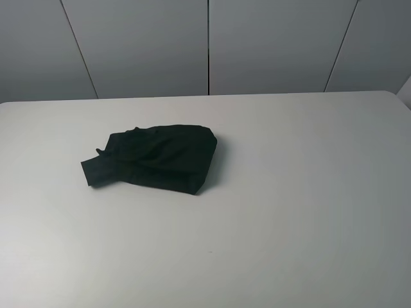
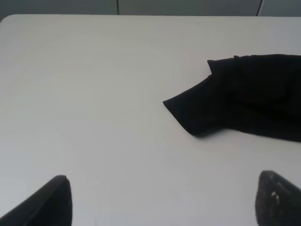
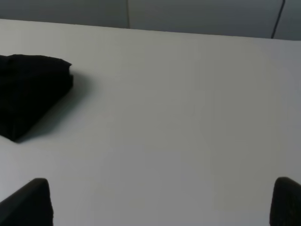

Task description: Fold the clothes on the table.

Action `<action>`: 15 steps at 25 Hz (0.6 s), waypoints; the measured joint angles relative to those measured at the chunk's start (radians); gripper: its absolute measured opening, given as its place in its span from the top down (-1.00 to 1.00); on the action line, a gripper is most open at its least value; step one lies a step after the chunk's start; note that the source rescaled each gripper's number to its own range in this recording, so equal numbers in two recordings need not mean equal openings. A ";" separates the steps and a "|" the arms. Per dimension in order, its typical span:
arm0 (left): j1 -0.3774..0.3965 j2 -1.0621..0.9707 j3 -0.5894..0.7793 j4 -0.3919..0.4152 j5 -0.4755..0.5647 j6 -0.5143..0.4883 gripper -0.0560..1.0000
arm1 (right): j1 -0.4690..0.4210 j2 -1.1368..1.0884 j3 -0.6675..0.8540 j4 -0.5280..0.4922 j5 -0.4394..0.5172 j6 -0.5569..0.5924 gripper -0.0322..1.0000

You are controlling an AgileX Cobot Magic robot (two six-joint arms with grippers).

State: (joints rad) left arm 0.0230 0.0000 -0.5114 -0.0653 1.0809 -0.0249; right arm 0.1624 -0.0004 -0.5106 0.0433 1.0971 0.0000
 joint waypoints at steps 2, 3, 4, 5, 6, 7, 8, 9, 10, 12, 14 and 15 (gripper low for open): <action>0.014 0.000 0.000 0.000 0.000 0.000 -1.00 | -0.028 0.000 0.000 0.000 0.000 0.000 -1.00; 0.016 0.000 0.000 0.000 0.000 0.000 -1.00 | -0.043 0.000 0.000 0.000 0.000 0.000 -1.00; 0.016 0.000 0.000 0.000 0.000 0.000 -1.00 | -0.055 0.000 0.000 0.000 0.000 0.000 -1.00; 0.016 0.000 0.000 0.000 0.000 0.000 -1.00 | -0.069 0.000 0.000 0.000 0.000 0.000 -1.00; 0.016 0.000 0.000 0.000 0.000 0.000 -1.00 | -0.083 0.000 0.000 0.000 0.000 0.000 -1.00; 0.016 0.000 0.000 0.000 0.000 0.000 -1.00 | -0.095 0.000 0.000 0.000 0.000 0.000 -1.00; 0.016 0.000 0.000 0.000 0.000 0.000 -1.00 | -0.104 0.000 0.000 0.005 0.000 -0.012 -1.00; 0.016 0.000 0.000 0.000 0.000 0.000 -1.00 | -0.113 0.000 0.000 0.012 0.000 -0.022 -1.00; 0.016 0.000 0.000 0.000 0.000 0.000 -1.00 | -0.122 0.000 0.000 0.022 0.000 -0.034 -1.00; 0.016 0.000 0.000 0.000 0.000 0.000 -1.00 | -0.128 0.000 0.000 0.032 0.000 -0.059 -1.00; 0.016 0.000 0.000 0.000 0.000 0.000 -1.00 | -0.130 0.000 0.000 0.039 0.000 -0.071 -1.00; 0.016 0.000 0.000 0.000 0.000 0.000 -1.00 | -0.130 0.000 0.000 0.044 0.000 -0.075 -1.00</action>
State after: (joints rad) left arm 0.0386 0.0000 -0.5114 -0.0653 1.0809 -0.0249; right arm 0.0322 -0.0004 -0.5106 0.0872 1.0971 -0.0753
